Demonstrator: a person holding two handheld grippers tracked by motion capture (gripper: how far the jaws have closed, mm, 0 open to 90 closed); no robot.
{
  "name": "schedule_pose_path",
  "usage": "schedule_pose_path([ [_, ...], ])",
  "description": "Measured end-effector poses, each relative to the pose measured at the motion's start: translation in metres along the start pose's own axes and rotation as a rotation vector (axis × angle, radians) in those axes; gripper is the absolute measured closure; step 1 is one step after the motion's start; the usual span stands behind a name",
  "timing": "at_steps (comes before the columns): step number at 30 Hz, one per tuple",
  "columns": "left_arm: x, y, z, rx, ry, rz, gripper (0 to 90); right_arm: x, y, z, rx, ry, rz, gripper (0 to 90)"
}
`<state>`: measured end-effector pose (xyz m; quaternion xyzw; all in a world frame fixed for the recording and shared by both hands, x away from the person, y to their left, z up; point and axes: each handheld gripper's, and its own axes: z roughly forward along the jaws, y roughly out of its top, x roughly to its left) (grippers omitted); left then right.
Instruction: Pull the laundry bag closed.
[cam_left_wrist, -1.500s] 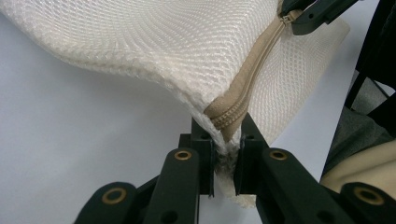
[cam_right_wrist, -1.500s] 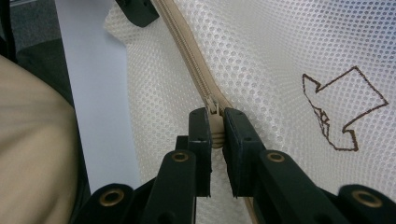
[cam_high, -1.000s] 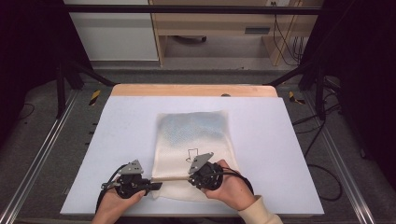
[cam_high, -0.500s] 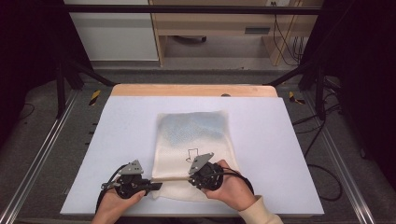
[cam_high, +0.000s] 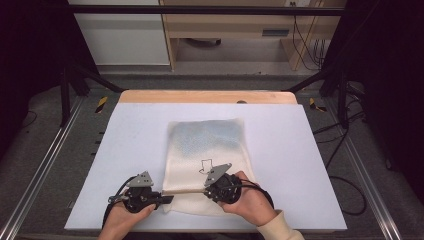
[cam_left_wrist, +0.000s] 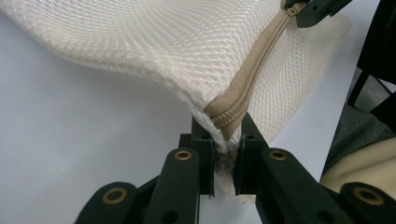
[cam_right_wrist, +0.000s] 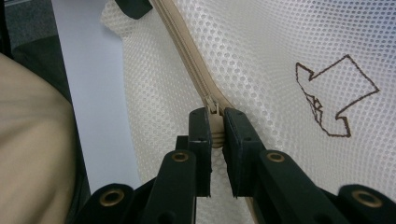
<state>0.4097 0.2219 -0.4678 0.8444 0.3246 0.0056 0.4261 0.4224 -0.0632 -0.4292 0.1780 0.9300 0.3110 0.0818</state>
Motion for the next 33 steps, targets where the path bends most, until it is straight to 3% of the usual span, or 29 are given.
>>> schedule_pose_path([
  [13,0.000,0.000,-0.001,-0.002,0.005,0.003,81.2,-0.003,-0.010,-0.007,-0.008,-0.016,0.029,81.8],
  [33,0.000,0.000,-0.001,-0.003,0.004,0.003,81.3,-0.004,-0.012,-0.008,-0.005,-0.020,0.027,81.8],
])
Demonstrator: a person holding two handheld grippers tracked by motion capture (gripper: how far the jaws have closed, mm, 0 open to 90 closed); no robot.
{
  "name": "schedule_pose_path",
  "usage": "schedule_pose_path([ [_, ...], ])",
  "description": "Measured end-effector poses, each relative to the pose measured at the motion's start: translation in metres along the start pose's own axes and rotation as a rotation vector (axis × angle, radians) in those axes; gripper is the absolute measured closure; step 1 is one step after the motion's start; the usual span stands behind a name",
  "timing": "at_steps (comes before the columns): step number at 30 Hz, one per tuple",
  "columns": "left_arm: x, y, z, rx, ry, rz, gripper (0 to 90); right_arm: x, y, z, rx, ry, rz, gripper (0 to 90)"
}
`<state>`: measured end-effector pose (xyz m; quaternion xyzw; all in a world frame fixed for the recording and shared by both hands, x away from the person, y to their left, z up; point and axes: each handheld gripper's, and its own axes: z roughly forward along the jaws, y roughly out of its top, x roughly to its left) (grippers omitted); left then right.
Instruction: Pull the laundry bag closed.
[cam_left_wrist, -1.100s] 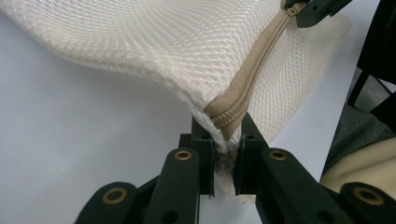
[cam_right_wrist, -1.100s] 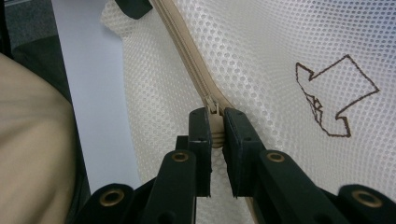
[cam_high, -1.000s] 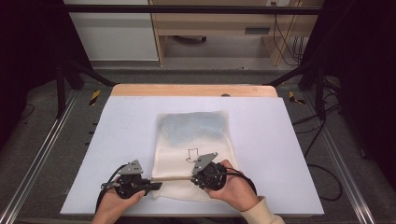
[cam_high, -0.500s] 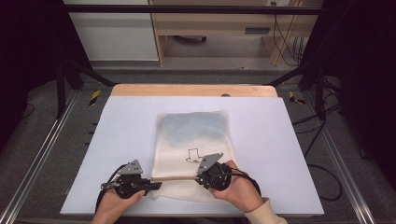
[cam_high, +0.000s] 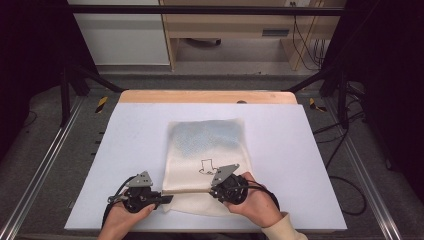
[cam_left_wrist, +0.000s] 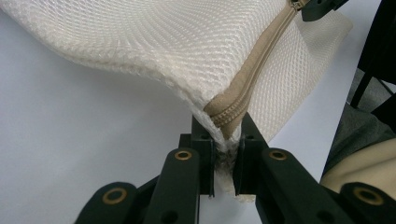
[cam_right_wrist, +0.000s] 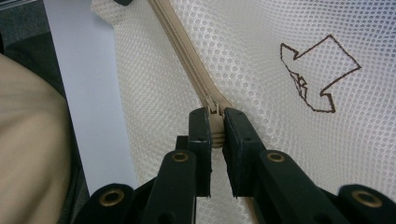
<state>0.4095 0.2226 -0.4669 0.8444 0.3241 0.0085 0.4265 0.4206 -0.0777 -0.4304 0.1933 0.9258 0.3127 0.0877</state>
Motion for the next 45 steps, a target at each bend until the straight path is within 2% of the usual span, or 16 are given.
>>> schedule_pose_path([
  [9,0.000,0.000,-0.001,-0.002,0.008,0.001,81.4,-0.001,-0.003,-0.003,-0.001,-0.010,0.004,81.8],
  [13,0.000,0.000,-0.001,0.000,0.007,0.001,81.4,-0.002,-0.008,-0.006,-0.001,-0.017,0.020,81.8],
  [45,0.001,0.000,-0.004,-0.004,0.020,0.002,81.7,-0.003,-0.013,-0.004,-0.001,-0.010,0.030,81.8],
])
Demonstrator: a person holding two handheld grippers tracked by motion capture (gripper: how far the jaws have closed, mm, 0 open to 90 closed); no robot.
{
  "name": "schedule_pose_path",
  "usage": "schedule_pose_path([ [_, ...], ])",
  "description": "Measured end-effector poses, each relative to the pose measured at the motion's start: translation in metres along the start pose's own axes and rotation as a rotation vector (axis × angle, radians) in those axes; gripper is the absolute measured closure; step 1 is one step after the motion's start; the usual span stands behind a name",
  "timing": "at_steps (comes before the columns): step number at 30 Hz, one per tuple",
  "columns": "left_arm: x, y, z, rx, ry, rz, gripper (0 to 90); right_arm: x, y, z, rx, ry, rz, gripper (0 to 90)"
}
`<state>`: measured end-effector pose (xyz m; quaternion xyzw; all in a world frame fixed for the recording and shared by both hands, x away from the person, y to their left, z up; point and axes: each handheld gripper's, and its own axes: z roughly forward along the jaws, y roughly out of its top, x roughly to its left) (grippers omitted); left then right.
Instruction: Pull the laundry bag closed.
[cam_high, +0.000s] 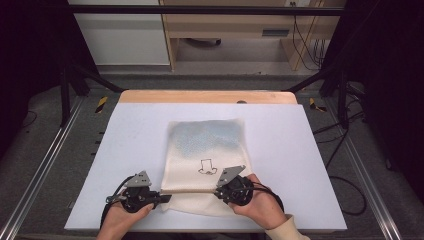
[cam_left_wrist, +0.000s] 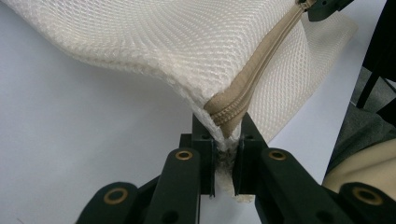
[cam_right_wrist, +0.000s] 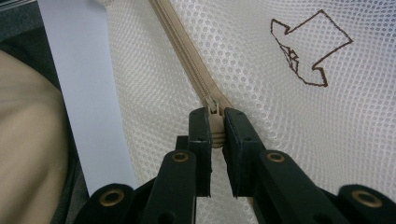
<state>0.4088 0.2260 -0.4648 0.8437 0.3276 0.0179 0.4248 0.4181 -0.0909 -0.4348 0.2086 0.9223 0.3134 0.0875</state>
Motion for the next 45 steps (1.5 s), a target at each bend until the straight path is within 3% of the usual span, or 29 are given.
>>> schedule_pose_path([
  [45,0.001,0.000,-0.005,-0.010,0.010,0.001,81.9,-0.007,-0.018,-0.010,-0.008,-0.024,0.053,81.8],
])
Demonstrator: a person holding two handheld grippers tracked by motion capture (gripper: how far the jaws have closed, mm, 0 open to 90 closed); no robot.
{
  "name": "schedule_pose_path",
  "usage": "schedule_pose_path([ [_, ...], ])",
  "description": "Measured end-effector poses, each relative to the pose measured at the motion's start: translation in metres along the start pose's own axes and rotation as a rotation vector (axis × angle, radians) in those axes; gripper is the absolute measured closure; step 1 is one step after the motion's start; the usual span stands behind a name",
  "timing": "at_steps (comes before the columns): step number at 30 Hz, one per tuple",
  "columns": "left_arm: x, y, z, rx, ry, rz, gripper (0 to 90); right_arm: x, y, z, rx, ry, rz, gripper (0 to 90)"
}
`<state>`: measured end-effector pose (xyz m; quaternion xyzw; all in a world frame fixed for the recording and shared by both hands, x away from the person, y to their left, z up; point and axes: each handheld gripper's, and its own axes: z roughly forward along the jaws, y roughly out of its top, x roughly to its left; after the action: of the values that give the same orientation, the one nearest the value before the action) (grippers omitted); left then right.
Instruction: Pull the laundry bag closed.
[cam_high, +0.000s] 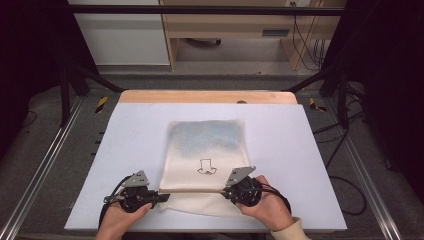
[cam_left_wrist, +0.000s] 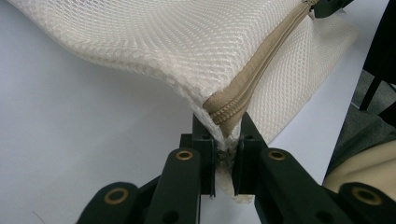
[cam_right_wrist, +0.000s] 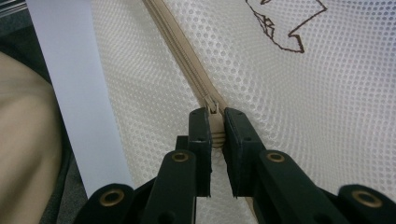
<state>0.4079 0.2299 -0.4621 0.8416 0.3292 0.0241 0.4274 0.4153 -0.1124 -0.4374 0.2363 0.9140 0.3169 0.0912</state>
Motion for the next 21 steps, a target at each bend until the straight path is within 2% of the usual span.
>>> schedule_pose_path([
  [21,-0.001,0.000,0.000,0.001,0.003,0.002,81.9,-0.004,-0.013,-0.007,-0.007,-0.015,0.023,81.8],
])
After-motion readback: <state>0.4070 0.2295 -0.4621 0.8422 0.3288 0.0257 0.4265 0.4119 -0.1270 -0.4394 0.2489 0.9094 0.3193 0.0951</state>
